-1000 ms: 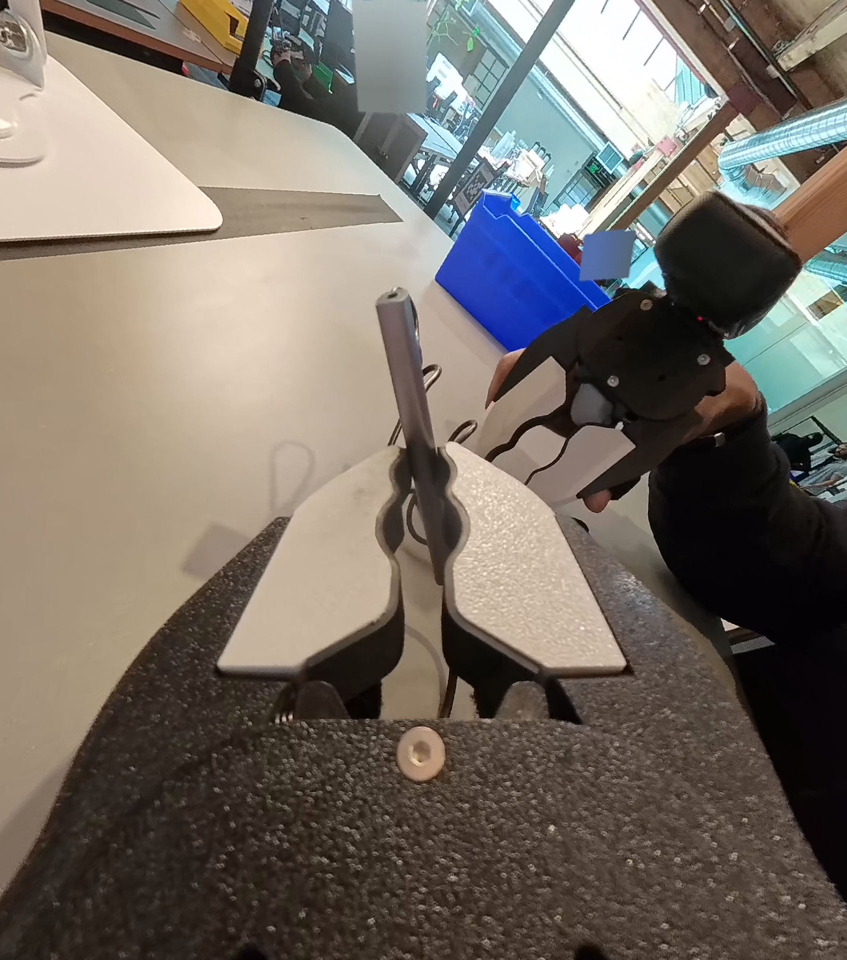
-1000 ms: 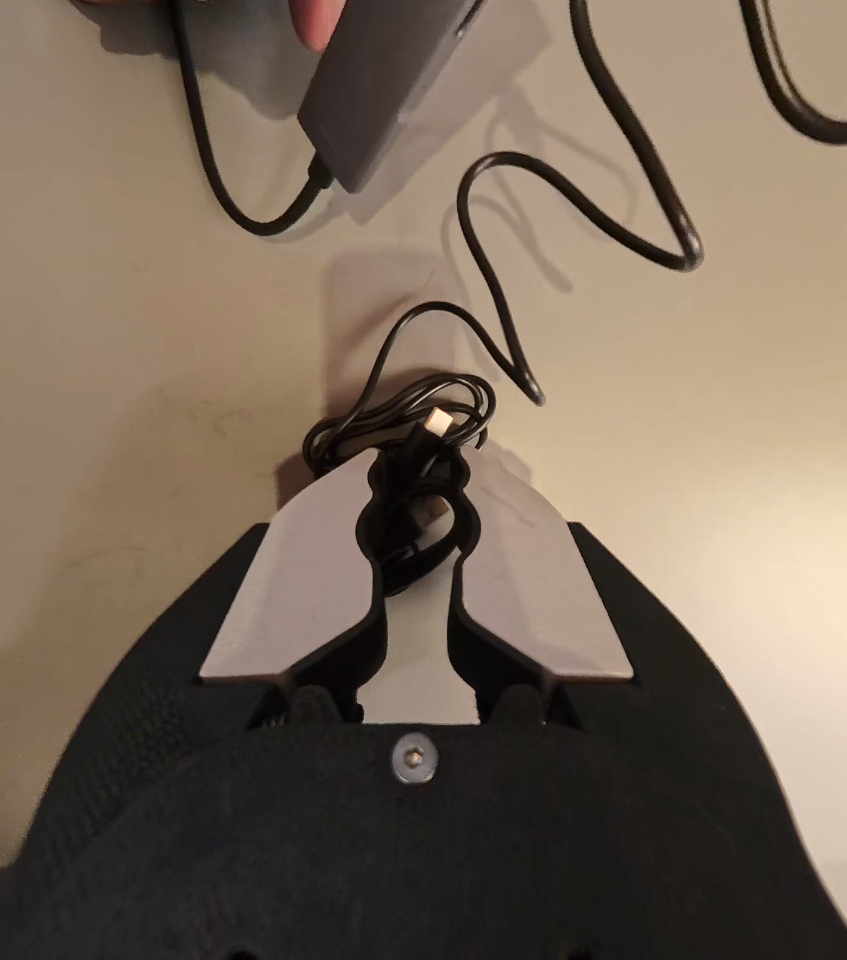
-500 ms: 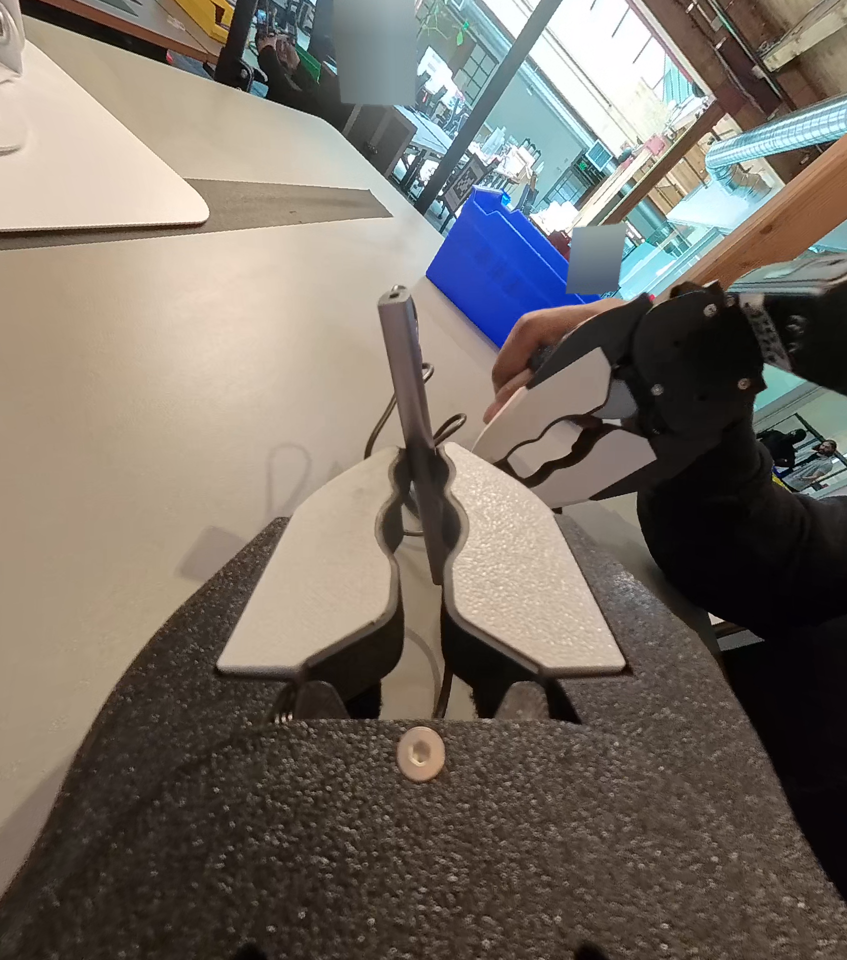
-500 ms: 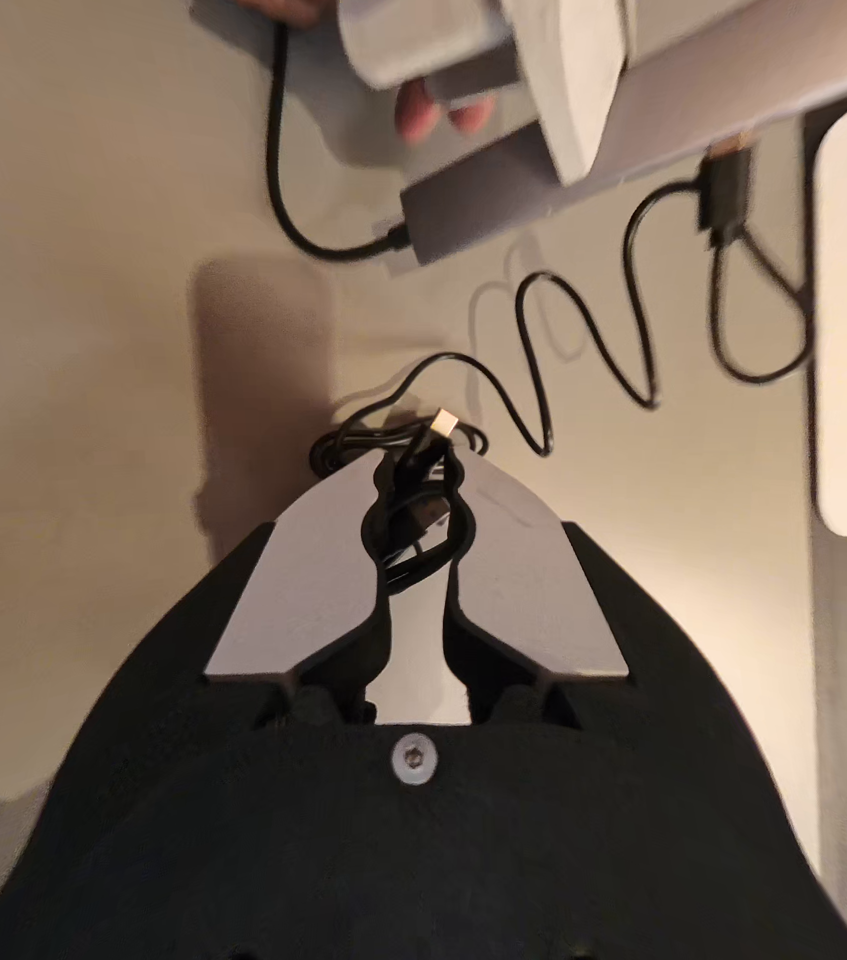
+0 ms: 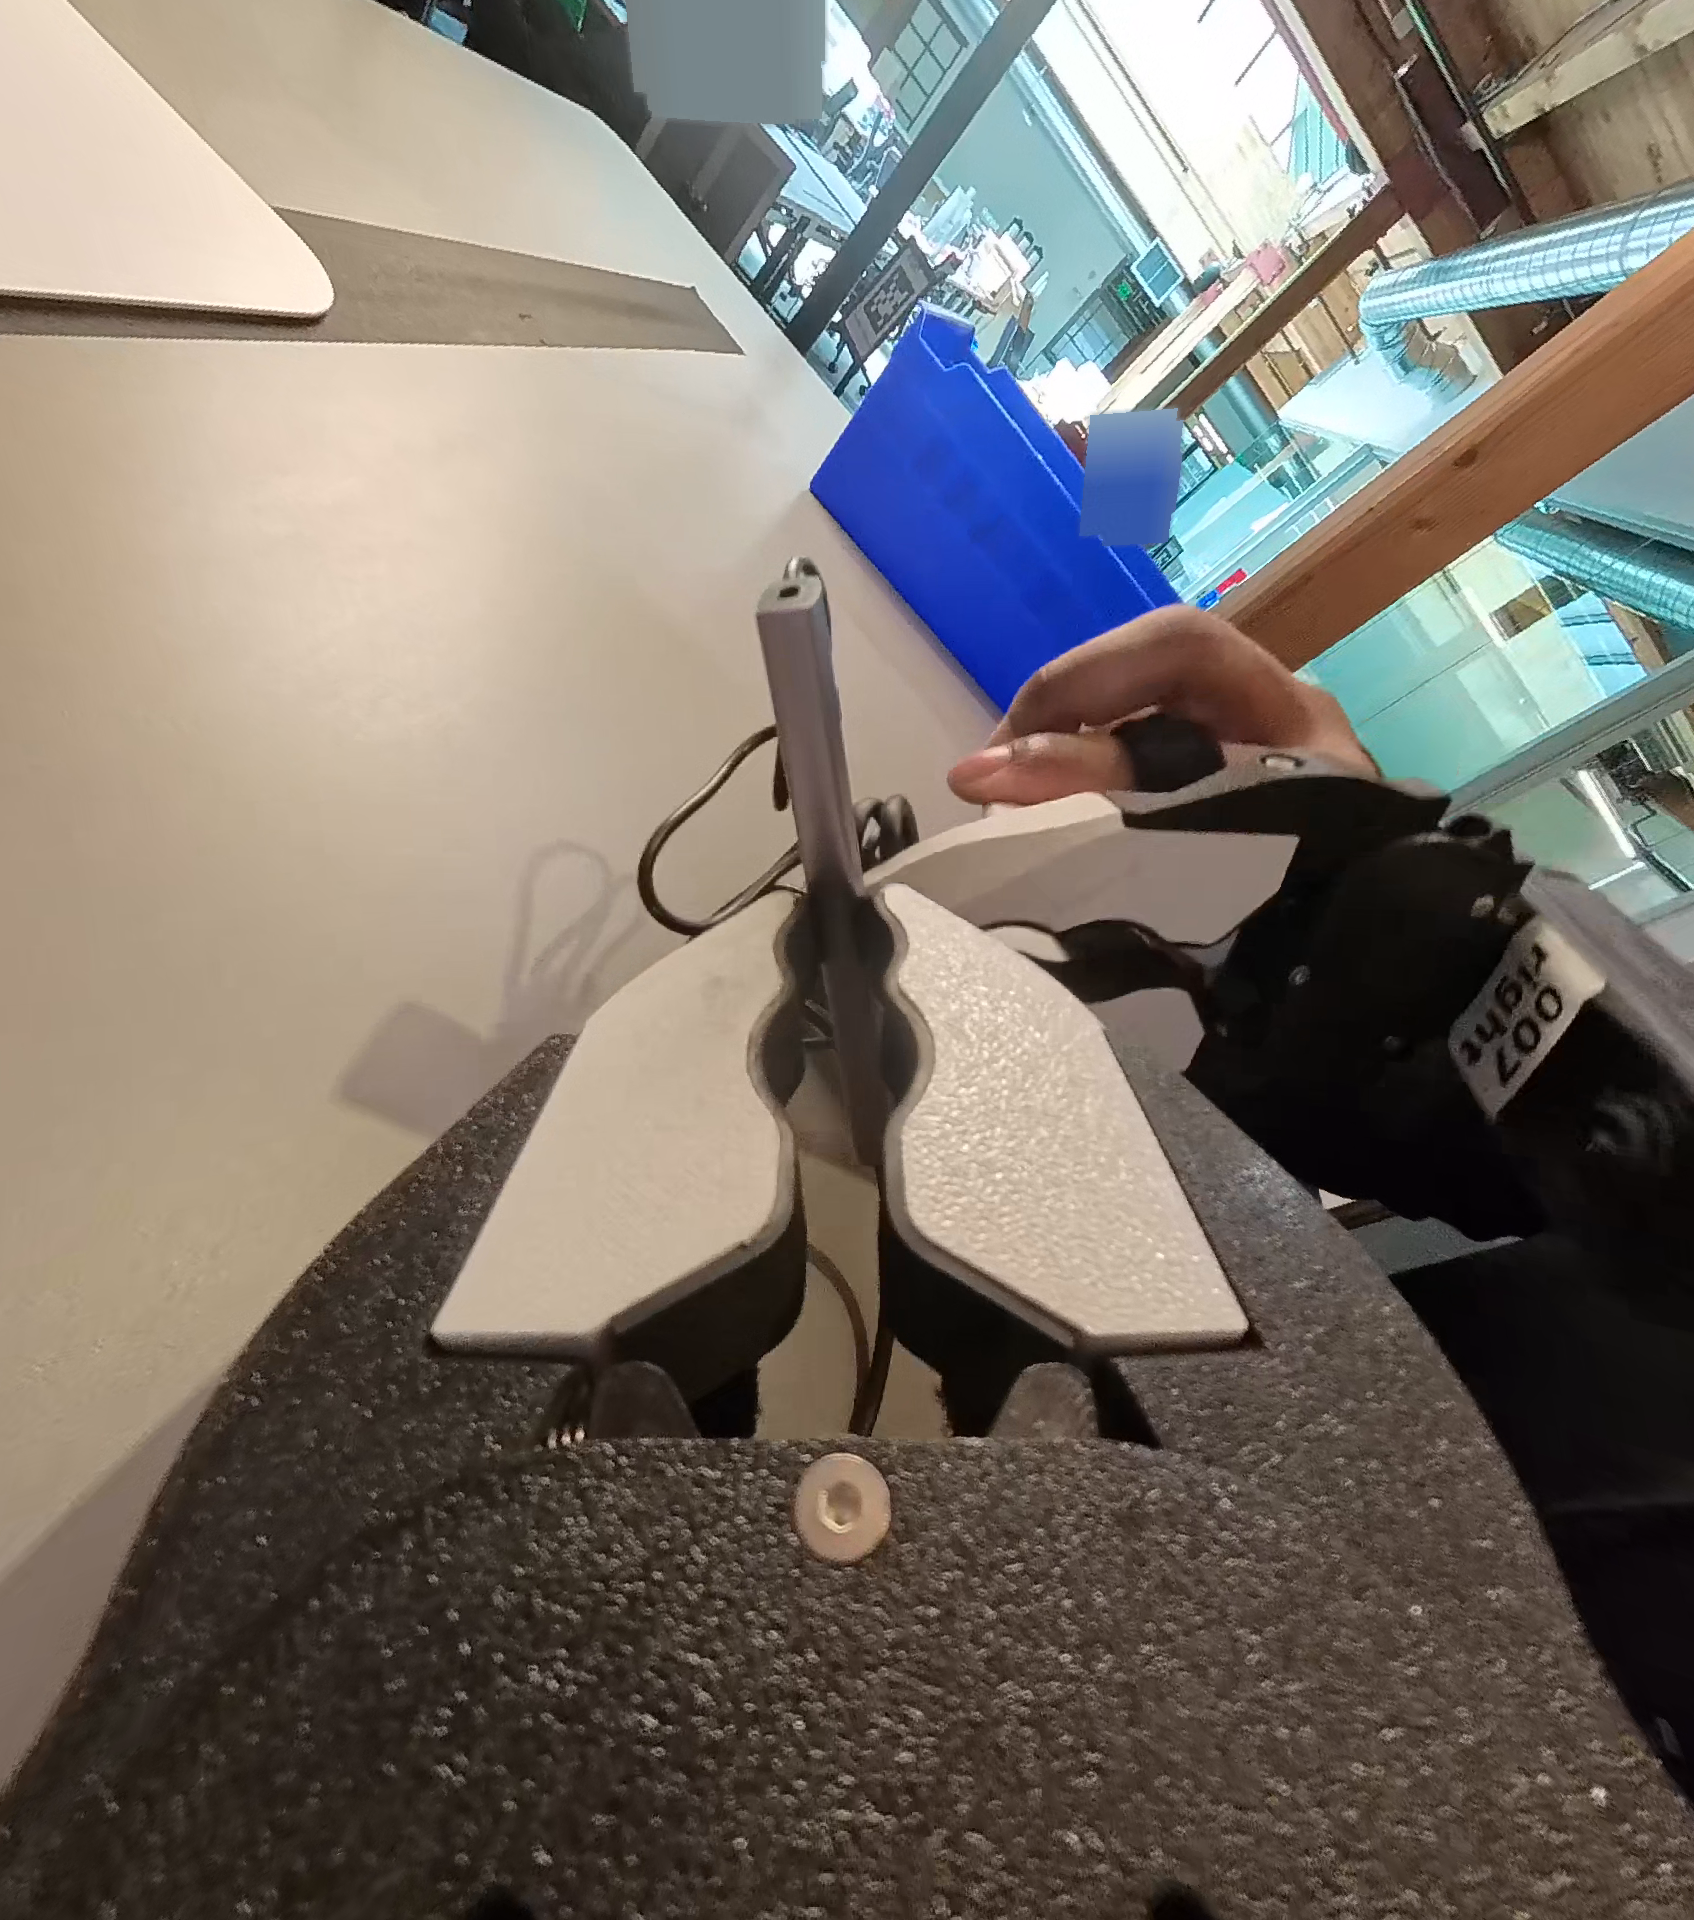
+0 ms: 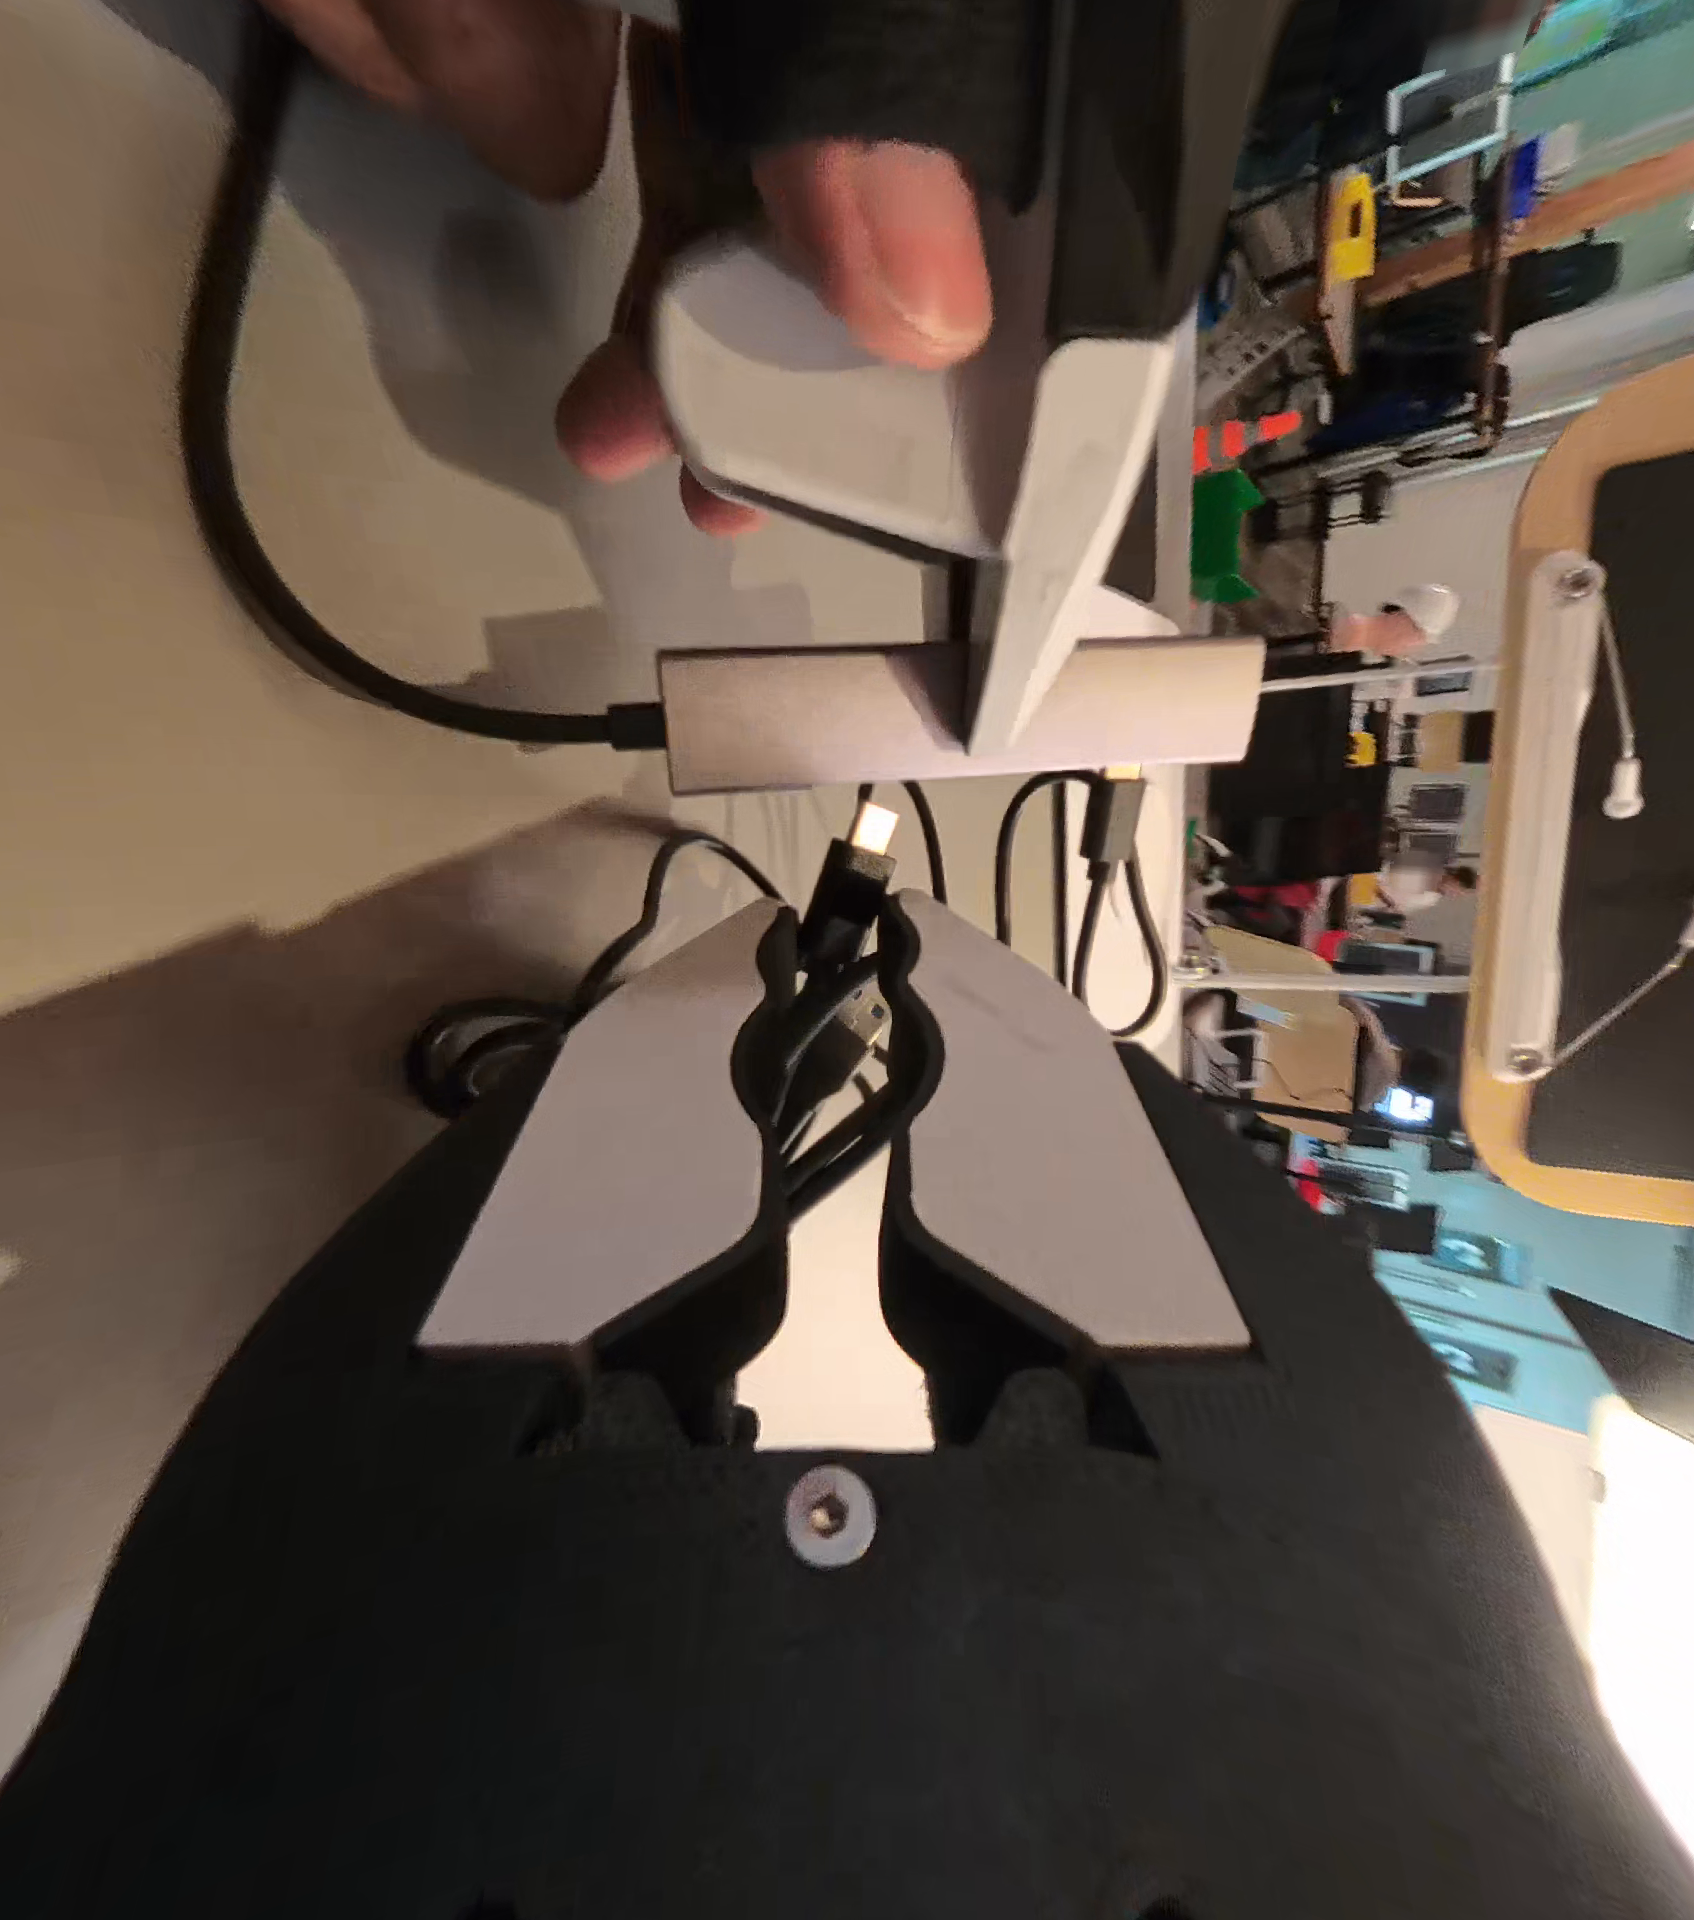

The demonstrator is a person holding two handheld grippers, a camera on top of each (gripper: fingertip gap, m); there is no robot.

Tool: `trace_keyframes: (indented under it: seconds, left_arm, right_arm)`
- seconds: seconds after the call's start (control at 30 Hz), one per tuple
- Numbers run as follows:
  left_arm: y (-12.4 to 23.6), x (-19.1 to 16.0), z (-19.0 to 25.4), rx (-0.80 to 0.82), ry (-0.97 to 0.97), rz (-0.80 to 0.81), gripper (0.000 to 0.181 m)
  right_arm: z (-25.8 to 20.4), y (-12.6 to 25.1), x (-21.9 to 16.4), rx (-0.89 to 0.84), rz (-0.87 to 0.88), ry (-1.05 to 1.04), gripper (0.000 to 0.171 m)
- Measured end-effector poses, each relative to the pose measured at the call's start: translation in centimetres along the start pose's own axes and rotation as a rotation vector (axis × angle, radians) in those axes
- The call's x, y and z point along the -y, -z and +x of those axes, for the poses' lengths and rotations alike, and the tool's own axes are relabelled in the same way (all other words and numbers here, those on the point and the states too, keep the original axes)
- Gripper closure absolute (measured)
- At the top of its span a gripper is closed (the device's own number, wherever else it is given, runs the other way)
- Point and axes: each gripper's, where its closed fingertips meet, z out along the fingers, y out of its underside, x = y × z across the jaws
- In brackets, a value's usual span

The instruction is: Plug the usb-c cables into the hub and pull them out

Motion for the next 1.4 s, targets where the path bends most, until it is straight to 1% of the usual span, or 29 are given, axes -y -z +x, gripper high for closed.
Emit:
trace_keyframes:
  seconds: [0.13,0.27,0.6,0.83,1.13,1.4]
  left_arm:
    - [0.0,-0.1,-0.1,0.002,0.001,-0.004,0.171]
    - [0.1,-0.2,0.0,-0.013,-0.003,-0.015,0.171]
    - [1.2,-1.1,0.5,-0.064,-0.041,-0.073,0.171]
    - [1.3,-1.2,0.9,-0.088,-0.064,-0.078,0.171]
    - [1.2,-1.5,0.9,-0.072,-0.088,-0.092,0.171]
    - [0.9,-1.9,0.6,-0.041,-0.093,-0.118,0.171]
  right_arm:
    - [-0.2,-0.4,0.1,-0.124,-0.037,0.096,0.157]
    - [-0.6,-0.5,0.3,-0.222,-0.007,0.156,0.158]
    - [0.1,0.2,1.0,-0.347,0.102,0.129,0.159]
    - [0.1,0.2,1.3,-0.364,0.113,0.144,0.16]
    - [0.3,0.4,1.7,-0.389,0.119,0.163,0.16]
    - [0.2,0.1,1.2,-0.399,0.056,0.215,0.161]
